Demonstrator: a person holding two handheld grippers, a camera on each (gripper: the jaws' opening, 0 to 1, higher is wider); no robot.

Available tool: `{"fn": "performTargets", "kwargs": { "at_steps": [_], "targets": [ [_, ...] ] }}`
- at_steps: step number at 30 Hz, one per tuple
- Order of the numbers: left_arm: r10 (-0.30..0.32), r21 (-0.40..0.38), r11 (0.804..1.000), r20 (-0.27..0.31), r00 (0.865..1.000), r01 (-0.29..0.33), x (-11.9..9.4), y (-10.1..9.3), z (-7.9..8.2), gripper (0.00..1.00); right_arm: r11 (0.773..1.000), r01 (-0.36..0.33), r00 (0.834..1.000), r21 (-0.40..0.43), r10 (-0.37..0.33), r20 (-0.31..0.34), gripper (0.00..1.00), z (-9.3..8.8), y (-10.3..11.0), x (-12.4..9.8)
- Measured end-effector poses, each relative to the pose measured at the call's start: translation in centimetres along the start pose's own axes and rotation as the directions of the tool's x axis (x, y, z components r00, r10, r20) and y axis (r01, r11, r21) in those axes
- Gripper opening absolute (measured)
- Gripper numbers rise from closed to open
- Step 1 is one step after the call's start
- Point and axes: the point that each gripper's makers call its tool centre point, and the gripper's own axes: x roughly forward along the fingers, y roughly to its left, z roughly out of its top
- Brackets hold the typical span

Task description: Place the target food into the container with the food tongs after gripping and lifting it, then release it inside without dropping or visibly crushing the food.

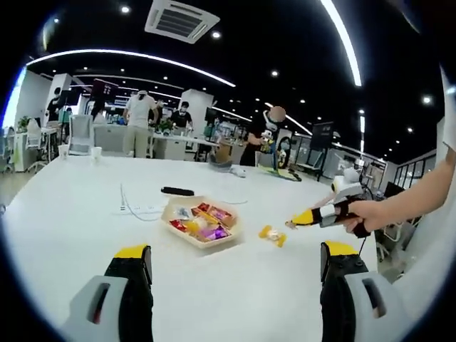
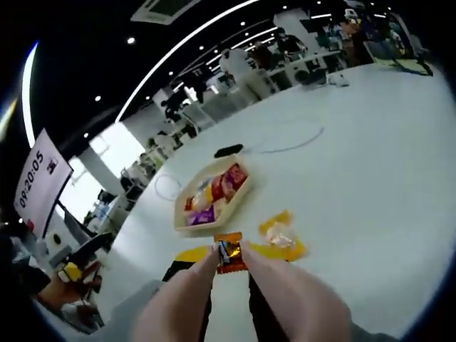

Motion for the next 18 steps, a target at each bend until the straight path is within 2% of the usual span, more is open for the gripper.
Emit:
{"fn": "performTargets", "kwargs": {
  "at_steps": [2, 4, 7, 8, 11, 12, 13, 14, 15, 16, 18],
  "targets": [
    [-0.034, 0.058, 0.998, -0.044, 0.998, 0.037, -0.2, 0.5, -0.5, 0.99, 1.000, 0.025, 0.999, 0.014, -0.026, 0.036, 0.18, 0.9, 0.2, -0.7],
    [-0.033, 0.053, 0.998, -0.046, 0.998, 0.036, -0.4, 1.8, -0.8, 0.99, 0.996, 0.044, 0.996, 0.076, -0.050, 0.075, 0.18, 1.7, -0.1, -0.9],
    [0.017, 0.059, 0.998, -0.027, 0.999, -0.015, -0.3, 3.7, -0.7, 0.99, 0.994, 0.031, 0.994, 0.109, -0.043, 0.105, 0.18, 3.0, -0.6, -0.1],
    [0.038, 0.074, 0.997, -0.009, 0.999, -0.037, -0.2, 4.1, -0.7, 0.99, 0.986, -0.002, 0.996, 0.169, -0.013, 0.090, 0.18, 3.0, -0.7, 0.8],
    [0.053, 0.055, 0.997, 0.004, 0.999, -0.053, -0.1, 4.4, -0.7, 0.99, 0.983, -0.010, 0.997, 0.186, -0.006, 0.082, 0.18, 2.9, -0.8, 1.0],
    [0.104, 0.013, 0.994, 0.017, 0.994, -0.104, -0.4, 4.8, -0.5, 0.99, 0.975, -0.039, 0.995, 0.219, 0.018, 0.099, 0.18, 3.6, -0.9, 1.3],
    [0.106, -0.001, 0.994, 0.031, 0.994, -0.106, -0.5, 4.6, -0.3, 0.99, 0.976, -0.042, 0.995, 0.212, 0.021, 0.101, 0.18, 4.0, -1.1, 1.5],
    [0.093, 0.001, 0.996, 0.018, 0.995, -0.093, -0.2, 4.4, -1.0, 0.99, 0.974, -0.045, 0.993, 0.222, 0.020, 0.113, 0.18, 4.4, -1.3, 1.6],
    [0.091, 0.014, 0.996, -0.017, 0.996, -0.091, 0.0, 4.4, -1.7, 0.99, 0.971, -0.048, 0.992, 0.234, 0.019, 0.125, 0.18, 4.8, -1.4, 1.5],
    [0.086, 0.014, 0.996, -0.017, 0.996, -0.086, 0.0, 4.4, -1.6, 0.99, 0.969, -0.056, 0.989, 0.240, 0.020, 0.150, 0.18, 5.4, -1.4, 1.1],
    [0.079, 0.023, 0.997, -0.021, 0.997, -0.078, 0.0, 4.8, -1.2, 0.99, 0.969, -0.056, 0.987, 0.239, 0.018, 0.157, 0.18, 5.6, -1.5, 1.0]
  ]
}}
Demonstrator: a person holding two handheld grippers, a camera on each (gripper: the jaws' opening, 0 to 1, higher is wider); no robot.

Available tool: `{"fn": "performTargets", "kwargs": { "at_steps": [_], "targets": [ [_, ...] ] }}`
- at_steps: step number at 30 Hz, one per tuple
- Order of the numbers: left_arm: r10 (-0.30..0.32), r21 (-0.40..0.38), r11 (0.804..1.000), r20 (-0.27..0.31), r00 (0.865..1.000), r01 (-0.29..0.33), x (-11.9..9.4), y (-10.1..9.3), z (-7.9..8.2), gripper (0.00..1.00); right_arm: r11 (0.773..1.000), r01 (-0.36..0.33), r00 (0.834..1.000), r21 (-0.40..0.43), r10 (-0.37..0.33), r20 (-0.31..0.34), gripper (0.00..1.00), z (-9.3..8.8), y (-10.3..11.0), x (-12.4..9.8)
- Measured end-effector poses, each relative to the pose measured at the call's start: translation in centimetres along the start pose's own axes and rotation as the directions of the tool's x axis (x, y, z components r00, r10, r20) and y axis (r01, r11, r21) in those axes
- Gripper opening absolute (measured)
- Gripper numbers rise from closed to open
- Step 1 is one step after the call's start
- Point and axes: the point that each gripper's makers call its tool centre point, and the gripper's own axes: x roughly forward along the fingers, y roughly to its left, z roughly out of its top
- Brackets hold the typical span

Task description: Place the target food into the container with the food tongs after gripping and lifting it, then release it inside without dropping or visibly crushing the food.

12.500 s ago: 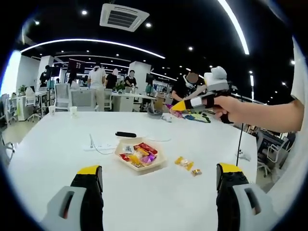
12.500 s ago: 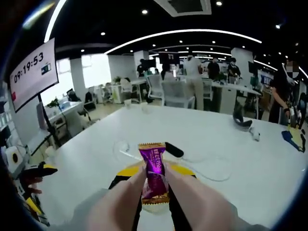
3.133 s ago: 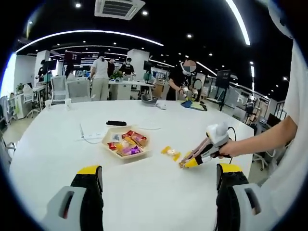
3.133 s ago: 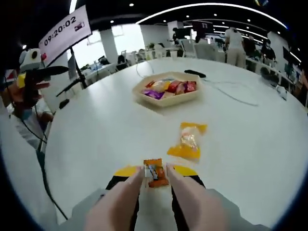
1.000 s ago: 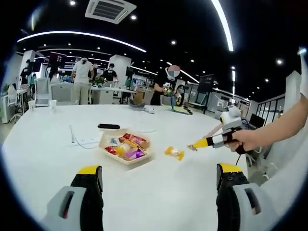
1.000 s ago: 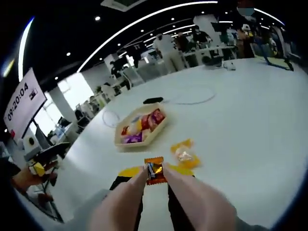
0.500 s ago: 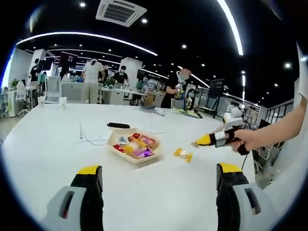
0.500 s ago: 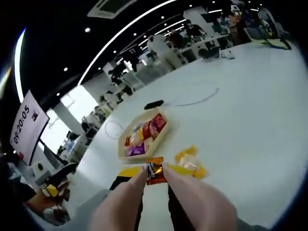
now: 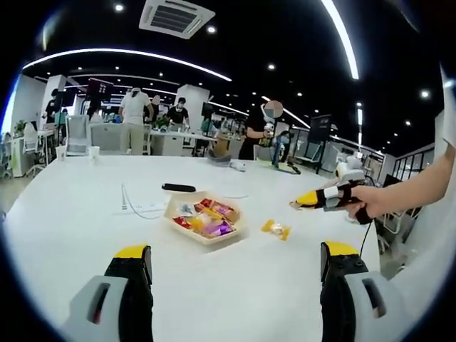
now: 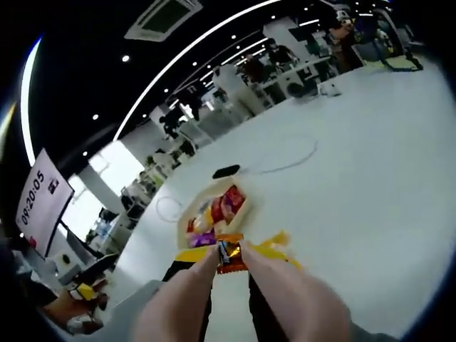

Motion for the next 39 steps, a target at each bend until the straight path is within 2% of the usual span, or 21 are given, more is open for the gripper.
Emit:
{"fn": "performTargets", "kwargs": {
  "at_steps": [3, 6, 10, 15, 18, 32, 33, 34, 39],
  "targets": [
    [0.011, 0.002, 1.000, 0.007, 1.000, -0.011, -0.3, 0.9, 0.3, 0.99, 0.999, 0.015, 0.999, 0.029, -0.017, 0.039, 0.18, 1.2, 0.0, -0.5],
    [0.020, -0.003, 1.000, 0.033, 0.999, -0.020, -0.4, 0.9, 0.7, 0.99, 1.000, -0.012, 0.999, -0.016, 0.013, 0.049, 0.18, 2.6, 1.8, -0.1],
    [0.019, 0.001, 1.000, 0.028, 0.999, -0.019, -0.5, 0.8, 0.4, 0.99, 0.999, -0.017, 0.999, -0.034, 0.019, 0.049, 0.18, 2.6, 2.5, 0.1],
    [0.039, 0.002, 0.999, 0.023, 0.999, -0.039, -1.2, 1.6, 0.2, 0.99, 0.998, -0.013, 0.998, -0.064, 0.017, 0.060, 0.18, 2.7, 3.6, 0.1],
    [0.040, 0.004, 0.999, 0.025, 0.999, -0.040, -1.3, 1.7, 0.3, 0.99, 0.990, -0.015, 0.999, -0.140, 0.020, 0.034, 0.18, 2.6, 4.3, 0.4],
    [0.030, -0.003, 1.000, 0.017, 0.999, -0.030, -0.6, 1.5, 0.2, 0.99, 0.976, -0.020, 0.997, -0.218, 0.035, 0.067, 0.18, 5.3, 5.8, 0.3],
    [0.026, 0.004, 1.000, 0.018, 1.000, -0.026, -0.5, 1.4, 0.3, 0.99, 0.960, 0.038, 0.997, -0.277, -0.015, 0.082, 0.18, 6.2, 5.6, 0.4],
    [0.023, -0.001, 1.000, 0.020, 1.000, -0.023, -0.5, 1.3, 0.3, 0.99, 0.956, 0.048, 0.996, -0.289, -0.024, 0.085, 0.18, 6.5, 5.7, 0.5],
    [-0.006, -0.004, 1.000, 0.017, 1.000, 0.006, -0.1, 0.9, 0.2, 0.99, 0.959, 0.046, 0.993, -0.279, -0.014, 0.115, 0.18, 7.6, 6.7, 0.8]
  ]
}}
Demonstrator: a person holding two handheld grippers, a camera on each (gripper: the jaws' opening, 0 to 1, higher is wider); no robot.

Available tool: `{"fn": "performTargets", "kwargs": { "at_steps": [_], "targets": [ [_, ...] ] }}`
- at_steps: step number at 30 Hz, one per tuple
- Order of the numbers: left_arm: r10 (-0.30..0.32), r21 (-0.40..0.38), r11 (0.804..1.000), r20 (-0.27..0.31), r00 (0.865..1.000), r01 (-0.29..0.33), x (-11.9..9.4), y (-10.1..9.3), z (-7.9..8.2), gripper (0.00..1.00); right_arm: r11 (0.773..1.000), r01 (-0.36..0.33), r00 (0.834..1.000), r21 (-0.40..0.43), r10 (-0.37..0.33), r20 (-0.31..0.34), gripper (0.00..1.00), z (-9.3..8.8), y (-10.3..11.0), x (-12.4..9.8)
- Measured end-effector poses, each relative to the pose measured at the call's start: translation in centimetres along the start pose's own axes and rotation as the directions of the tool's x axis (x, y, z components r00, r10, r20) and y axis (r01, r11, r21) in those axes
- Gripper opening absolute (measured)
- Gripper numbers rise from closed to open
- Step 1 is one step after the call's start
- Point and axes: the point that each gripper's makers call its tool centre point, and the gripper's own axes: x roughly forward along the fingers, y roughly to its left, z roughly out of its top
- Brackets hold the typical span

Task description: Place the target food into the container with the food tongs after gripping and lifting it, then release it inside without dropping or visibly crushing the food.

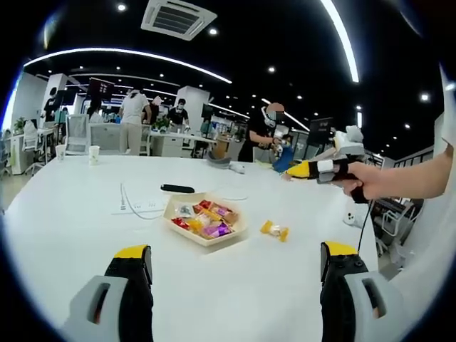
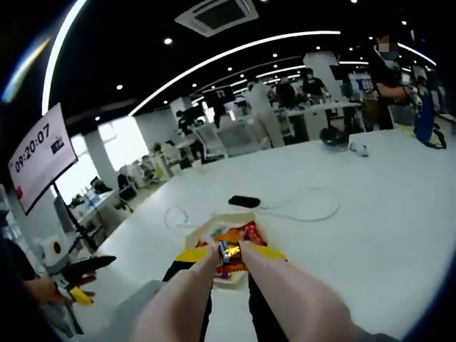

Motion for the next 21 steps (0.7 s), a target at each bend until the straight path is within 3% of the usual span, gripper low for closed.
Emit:
{"fn": "performTargets", "kwargs": {
  "at_steps": [11, 19, 21],
  "targets": [
    [-0.007, 0.005, 1.000, 0.011, 1.000, 0.007, 0.0, 0.7, 0.7, 0.99, 0.998, -0.016, 0.998, -0.055, 0.020, 0.067, 0.18, 2.9, 2.3, 1.0],
    [0.003, -0.006, 1.000, 0.005, 1.000, -0.003, -0.6, 0.8, -0.1, 0.99, 0.997, -0.038, 0.996, -0.066, 0.043, 0.078, 0.18, 3.4, 4.0, 2.7],
    [0.002, -0.008, 1.000, -0.001, 1.000, -0.002, -0.6, 0.6, -0.4, 0.99, 0.994, -0.037, 0.997, -0.105, 0.045, 0.068, 0.18, 3.1, 4.5, 3.2]
  ]
}}
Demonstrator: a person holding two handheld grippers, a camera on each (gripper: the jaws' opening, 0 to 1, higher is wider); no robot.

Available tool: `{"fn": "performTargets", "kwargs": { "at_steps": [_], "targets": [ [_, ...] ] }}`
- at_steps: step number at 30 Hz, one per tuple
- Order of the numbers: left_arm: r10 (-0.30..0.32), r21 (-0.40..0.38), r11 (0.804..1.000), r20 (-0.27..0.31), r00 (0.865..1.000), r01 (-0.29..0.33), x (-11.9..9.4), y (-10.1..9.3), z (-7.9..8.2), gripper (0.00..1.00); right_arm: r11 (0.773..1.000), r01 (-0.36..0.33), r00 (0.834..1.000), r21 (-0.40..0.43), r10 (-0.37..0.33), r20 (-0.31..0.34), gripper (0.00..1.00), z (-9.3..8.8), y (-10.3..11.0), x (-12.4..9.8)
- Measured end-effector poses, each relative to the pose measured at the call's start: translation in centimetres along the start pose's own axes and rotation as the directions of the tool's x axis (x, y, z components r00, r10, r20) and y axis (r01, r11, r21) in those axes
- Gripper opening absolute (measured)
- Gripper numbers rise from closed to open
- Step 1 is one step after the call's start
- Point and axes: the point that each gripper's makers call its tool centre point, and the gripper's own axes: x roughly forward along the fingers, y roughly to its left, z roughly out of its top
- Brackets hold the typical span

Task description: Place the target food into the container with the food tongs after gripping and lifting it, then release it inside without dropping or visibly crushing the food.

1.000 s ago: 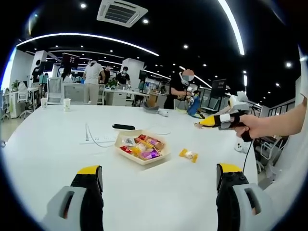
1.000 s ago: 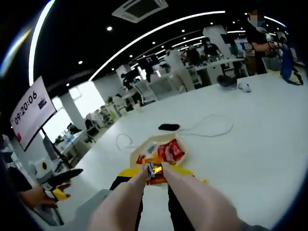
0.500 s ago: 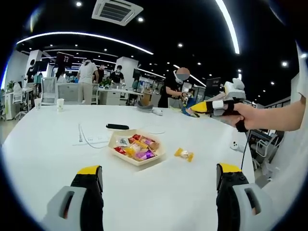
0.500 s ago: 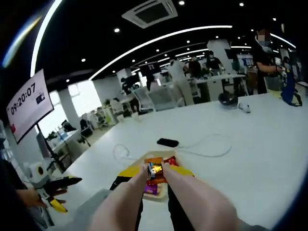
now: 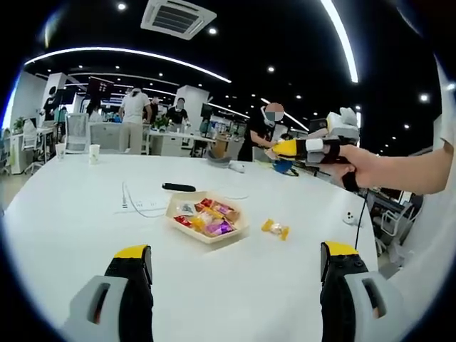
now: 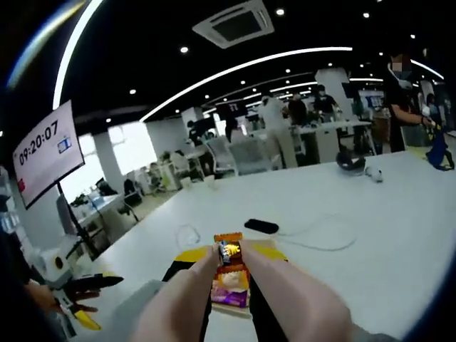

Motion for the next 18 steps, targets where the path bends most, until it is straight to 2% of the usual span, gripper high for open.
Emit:
{"fn": "performTargets", "kwargs": {
  "at_steps": [3, 8, 17, 18],
  "targets": [
    [-0.004, -0.002, 1.000, -0.009, 1.000, 0.004, 0.1, -0.2, -0.3, 0.99, 0.999, 0.018, 1.000, -0.038, -0.018, -0.003, 0.18, -0.2, 0.3, 0.5],
    [-0.013, -0.007, 1.000, -0.011, 1.000, 0.013, 0.3, -0.5, -0.3, 0.99, 0.998, 0.012, 1.000, -0.055, -0.012, -0.010, 0.19, -0.6, 1.0, 1.5],
    [0.002, -0.009, 1.000, -0.012, 1.000, -0.002, 0.3, 0.1, 0.0, 0.99, 0.999, 0.023, 1.000, -0.049, -0.023, -0.009, 0.19, -0.4, -0.1, 2.8],
    [0.005, -0.009, 1.000, -0.012, 1.000, -0.005, 0.3, 0.2, 0.0, 0.99, 0.999, 0.024, 1.000, -0.047, -0.024, -0.008, 0.20, -0.1, -0.7, 3.2]
  ]
}}
